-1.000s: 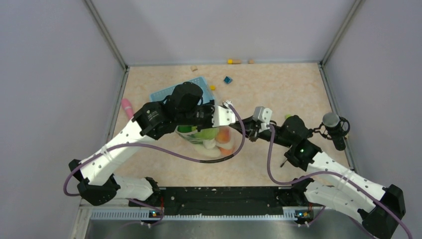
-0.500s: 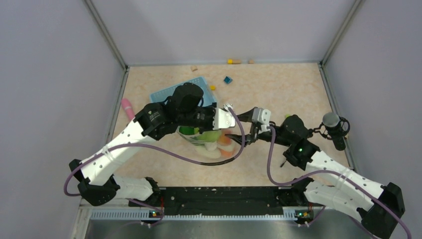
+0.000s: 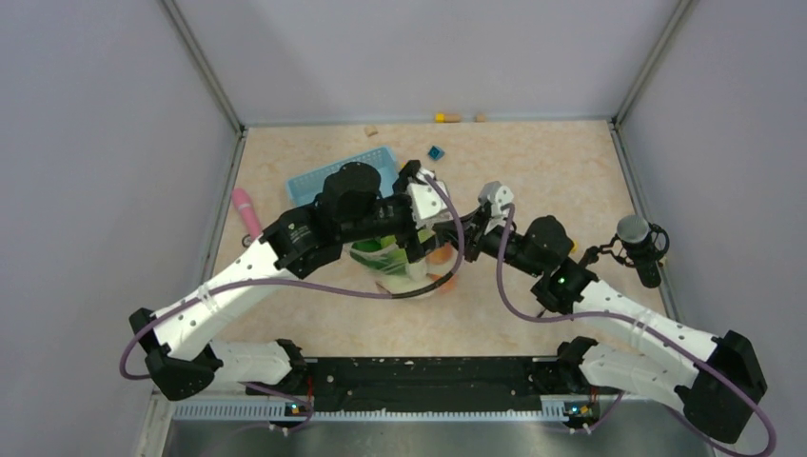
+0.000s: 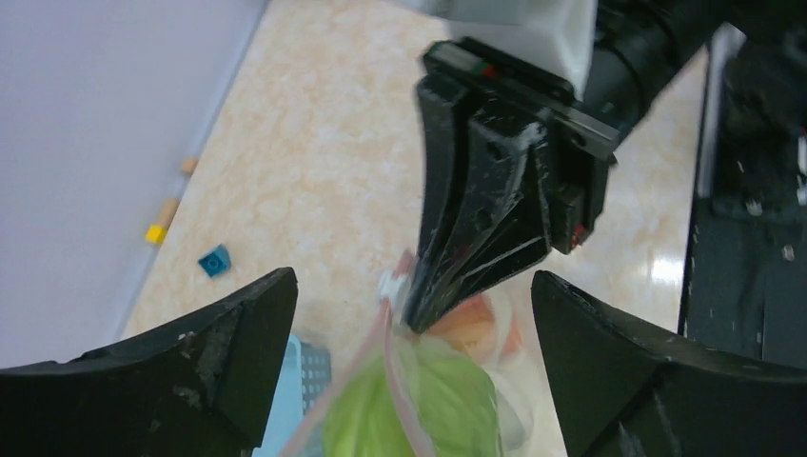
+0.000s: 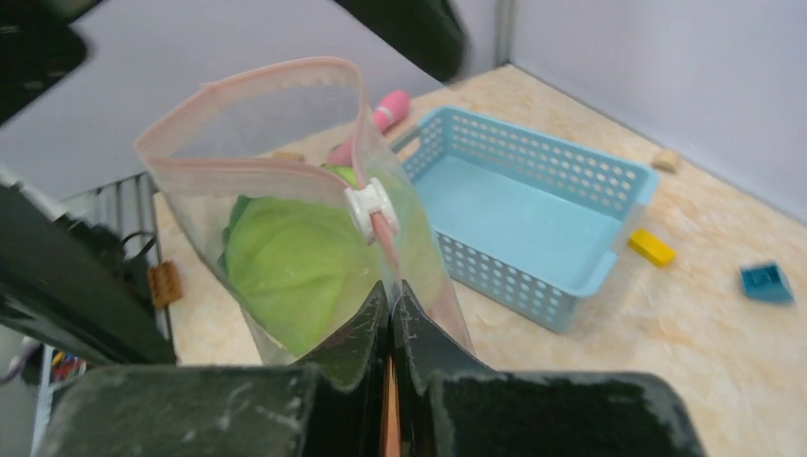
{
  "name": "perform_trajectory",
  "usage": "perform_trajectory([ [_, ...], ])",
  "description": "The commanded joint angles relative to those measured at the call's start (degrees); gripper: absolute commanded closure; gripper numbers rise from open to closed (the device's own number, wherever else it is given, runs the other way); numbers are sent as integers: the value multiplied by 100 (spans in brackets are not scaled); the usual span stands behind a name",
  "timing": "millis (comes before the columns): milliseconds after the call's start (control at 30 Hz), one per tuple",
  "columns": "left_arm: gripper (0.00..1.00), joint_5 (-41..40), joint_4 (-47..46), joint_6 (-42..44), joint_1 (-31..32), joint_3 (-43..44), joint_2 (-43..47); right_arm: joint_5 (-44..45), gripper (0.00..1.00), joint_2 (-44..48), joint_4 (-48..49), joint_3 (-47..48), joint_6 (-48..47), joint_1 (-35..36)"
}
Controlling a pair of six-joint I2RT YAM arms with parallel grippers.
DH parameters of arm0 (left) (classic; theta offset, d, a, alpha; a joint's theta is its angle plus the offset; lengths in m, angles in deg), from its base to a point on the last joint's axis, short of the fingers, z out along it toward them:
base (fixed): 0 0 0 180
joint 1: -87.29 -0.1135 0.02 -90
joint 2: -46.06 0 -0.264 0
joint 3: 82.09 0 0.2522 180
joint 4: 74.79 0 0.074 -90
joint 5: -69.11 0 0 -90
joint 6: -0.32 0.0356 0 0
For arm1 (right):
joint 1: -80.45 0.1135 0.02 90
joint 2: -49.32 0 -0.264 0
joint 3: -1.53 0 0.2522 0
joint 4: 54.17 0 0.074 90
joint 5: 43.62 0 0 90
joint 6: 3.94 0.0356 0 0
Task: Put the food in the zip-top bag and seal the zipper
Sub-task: Adjust the zipper food storage bag at the center of the board.
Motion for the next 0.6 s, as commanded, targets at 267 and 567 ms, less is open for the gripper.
perform_trajectory([
  [267, 1, -3156, -1995, -4005, 5, -1907, 2301, 4104, 100, 1359, -1455, 148, 1542, -26],
  [567, 2, -3290, -2260, -5372, -3, -3139, 2149, 2269, 100, 1648, -1180, -55, 1875, -30],
])
